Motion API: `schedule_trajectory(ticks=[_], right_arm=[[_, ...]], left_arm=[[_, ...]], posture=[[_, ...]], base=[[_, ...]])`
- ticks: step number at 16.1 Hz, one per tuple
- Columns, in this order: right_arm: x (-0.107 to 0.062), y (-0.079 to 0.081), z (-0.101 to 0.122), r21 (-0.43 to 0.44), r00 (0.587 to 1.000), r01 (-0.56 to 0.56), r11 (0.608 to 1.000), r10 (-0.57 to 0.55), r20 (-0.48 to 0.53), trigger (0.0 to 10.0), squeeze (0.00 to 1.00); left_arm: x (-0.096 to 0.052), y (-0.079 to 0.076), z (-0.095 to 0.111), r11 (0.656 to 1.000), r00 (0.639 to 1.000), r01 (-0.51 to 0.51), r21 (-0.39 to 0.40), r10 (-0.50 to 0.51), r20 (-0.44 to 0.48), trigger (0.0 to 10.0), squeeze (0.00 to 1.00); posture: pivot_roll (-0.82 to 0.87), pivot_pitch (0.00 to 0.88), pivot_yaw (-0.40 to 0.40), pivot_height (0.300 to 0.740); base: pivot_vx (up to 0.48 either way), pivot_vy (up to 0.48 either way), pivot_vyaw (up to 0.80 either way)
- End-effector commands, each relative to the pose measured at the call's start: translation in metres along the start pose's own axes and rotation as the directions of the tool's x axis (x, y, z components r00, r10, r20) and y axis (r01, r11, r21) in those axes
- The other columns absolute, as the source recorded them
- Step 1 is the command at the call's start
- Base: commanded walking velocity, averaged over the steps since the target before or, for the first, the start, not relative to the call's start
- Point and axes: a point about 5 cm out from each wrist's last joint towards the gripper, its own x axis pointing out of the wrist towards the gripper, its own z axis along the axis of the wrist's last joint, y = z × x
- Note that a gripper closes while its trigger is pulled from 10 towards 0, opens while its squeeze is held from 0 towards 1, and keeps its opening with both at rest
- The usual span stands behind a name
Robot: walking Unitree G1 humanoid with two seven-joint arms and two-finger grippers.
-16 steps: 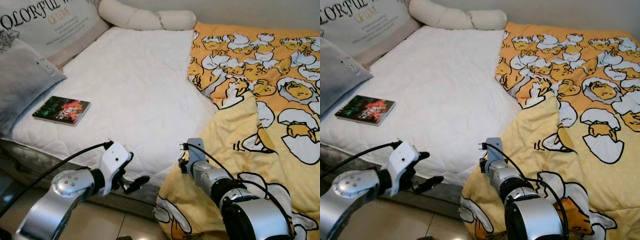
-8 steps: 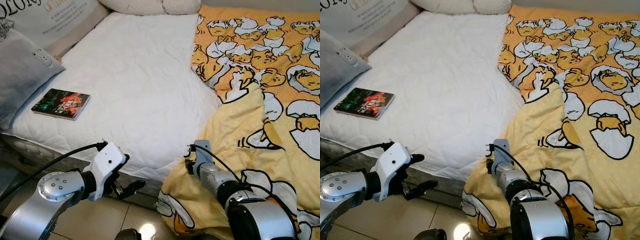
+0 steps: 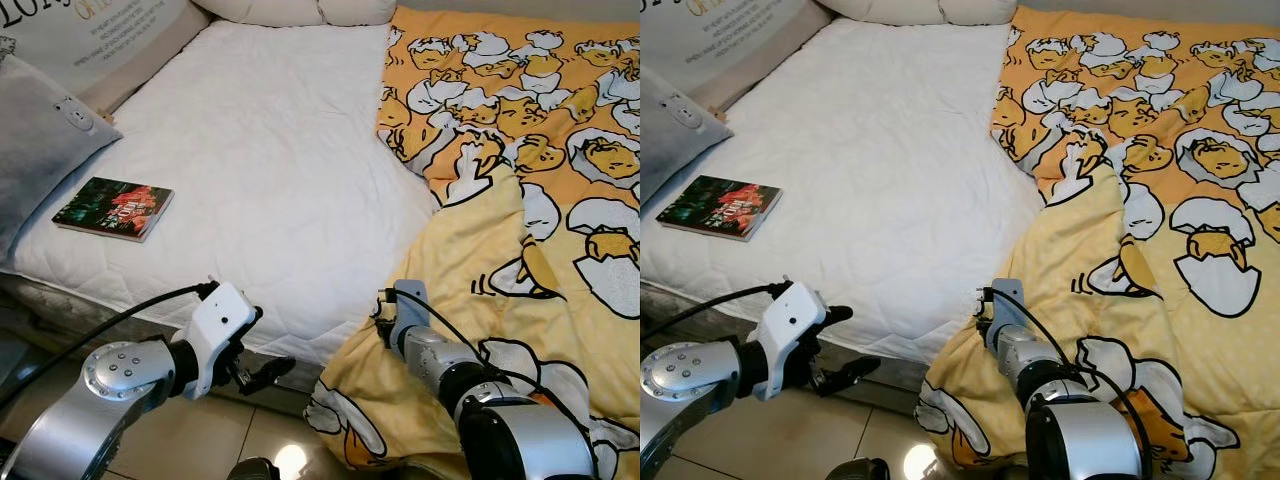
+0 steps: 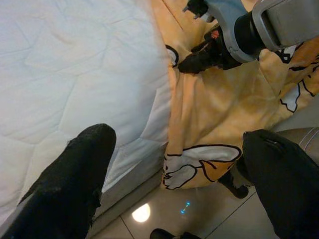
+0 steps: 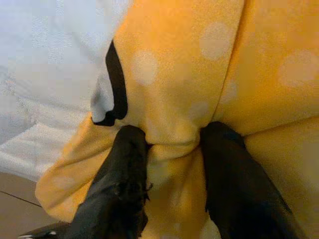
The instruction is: Clean up the room
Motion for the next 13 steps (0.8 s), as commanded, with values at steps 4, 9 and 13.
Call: schedule_trajectory(ticks=[4,9,13], right_arm=[[0.0,-0.011,-0.014,0.025,0.999,0.005,1.0,-0.003,-0.05,0.0,0.0],[0.0,-0.016,-0.006,0.016,0.998,-0.069,0.997,0.069,0.005,0.0,0.0],[-0.015,0.015,-0.012,-0.371,0.765,-0.613,0.698,0.642,-0.056,0.0,0.0]], left_arm=[[0.005,0.0,-0.001,1.0,1.0,-0.006,0.005,0.006,0.007,10.0,0.64],[0.012,0.002,-0.003,1.0,1.0,-0.02,-0.005,0.02,0.022,10.0,0.64],[0.014,0.0,-0.005,1.0,0.999,-0.026,-0.013,0.026,0.034,10.0,0.64]], posture=[[0.15,0.068,0.052,0.74],[0.11,0.028,0.045,0.74],[0.1,0.007,0.038,0.74]], base=[[0.0,0.0,0.0],[0.0,0.0,0.0],[0.0,0.0,0.0]])
